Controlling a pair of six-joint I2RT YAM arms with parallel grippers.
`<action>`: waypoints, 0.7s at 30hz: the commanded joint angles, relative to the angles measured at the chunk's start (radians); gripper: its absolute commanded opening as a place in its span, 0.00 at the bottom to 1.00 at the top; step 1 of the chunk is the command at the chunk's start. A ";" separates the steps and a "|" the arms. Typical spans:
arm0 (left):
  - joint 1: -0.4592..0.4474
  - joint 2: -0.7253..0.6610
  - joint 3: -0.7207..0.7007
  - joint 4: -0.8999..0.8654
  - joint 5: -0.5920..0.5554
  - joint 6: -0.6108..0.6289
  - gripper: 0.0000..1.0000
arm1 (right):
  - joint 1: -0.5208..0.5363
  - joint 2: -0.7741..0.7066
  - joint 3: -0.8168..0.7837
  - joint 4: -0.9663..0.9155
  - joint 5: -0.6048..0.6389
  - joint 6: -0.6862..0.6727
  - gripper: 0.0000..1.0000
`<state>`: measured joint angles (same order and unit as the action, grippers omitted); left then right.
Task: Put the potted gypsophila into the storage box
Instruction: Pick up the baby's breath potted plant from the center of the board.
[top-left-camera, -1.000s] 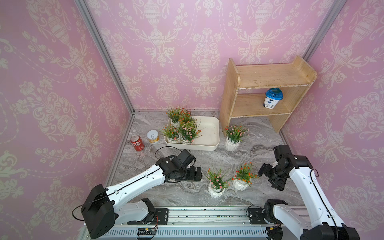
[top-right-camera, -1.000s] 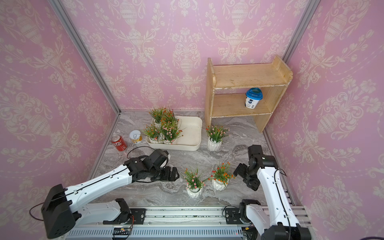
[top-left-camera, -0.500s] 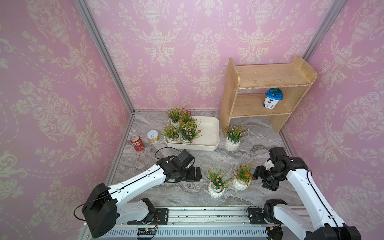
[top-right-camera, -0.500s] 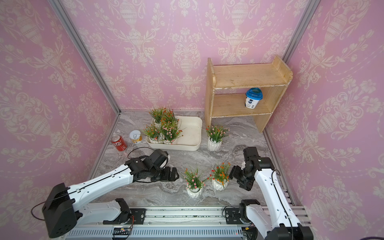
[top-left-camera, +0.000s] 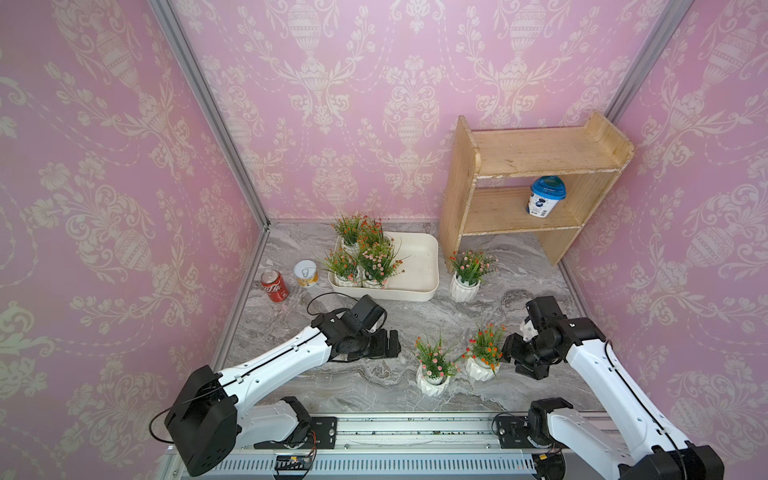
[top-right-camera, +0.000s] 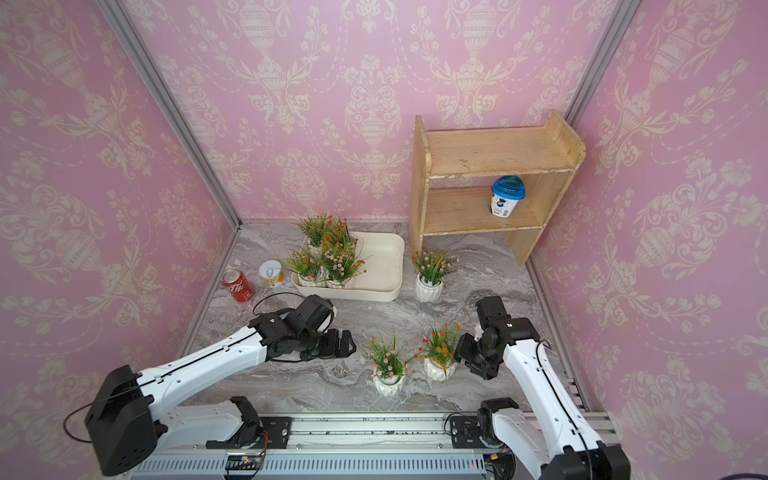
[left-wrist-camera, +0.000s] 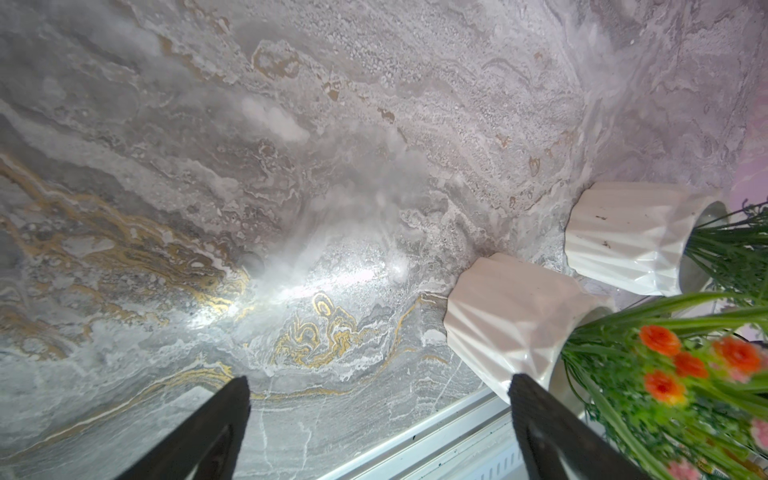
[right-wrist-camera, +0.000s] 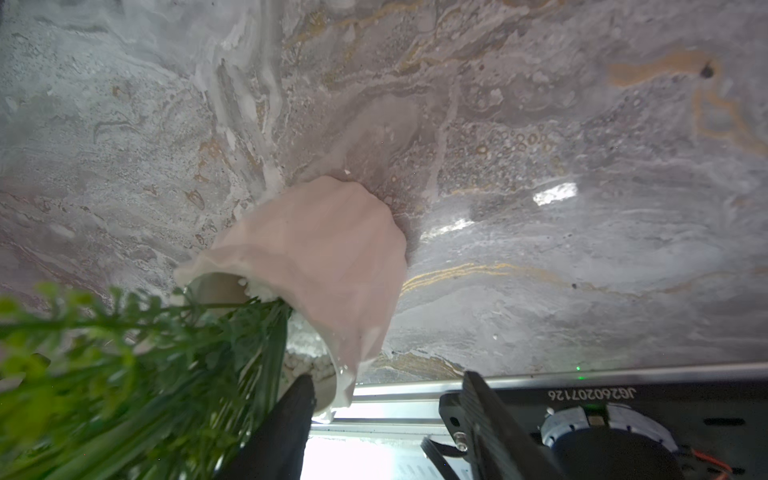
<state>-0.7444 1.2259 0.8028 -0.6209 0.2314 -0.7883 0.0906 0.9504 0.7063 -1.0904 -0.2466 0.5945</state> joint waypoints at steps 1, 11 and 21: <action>0.017 0.015 -0.004 -0.002 0.019 -0.019 0.99 | 0.016 -0.012 -0.019 0.036 0.042 0.047 0.54; 0.035 0.017 -0.013 0.006 0.016 -0.038 0.99 | 0.055 0.022 -0.022 0.087 0.098 0.082 0.46; 0.057 0.020 -0.031 0.019 0.025 -0.056 0.99 | 0.091 0.048 -0.034 0.127 0.103 0.101 0.39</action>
<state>-0.6998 1.2396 0.7860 -0.6056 0.2337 -0.8223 0.1726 0.9905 0.6899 -0.9787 -0.1799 0.6743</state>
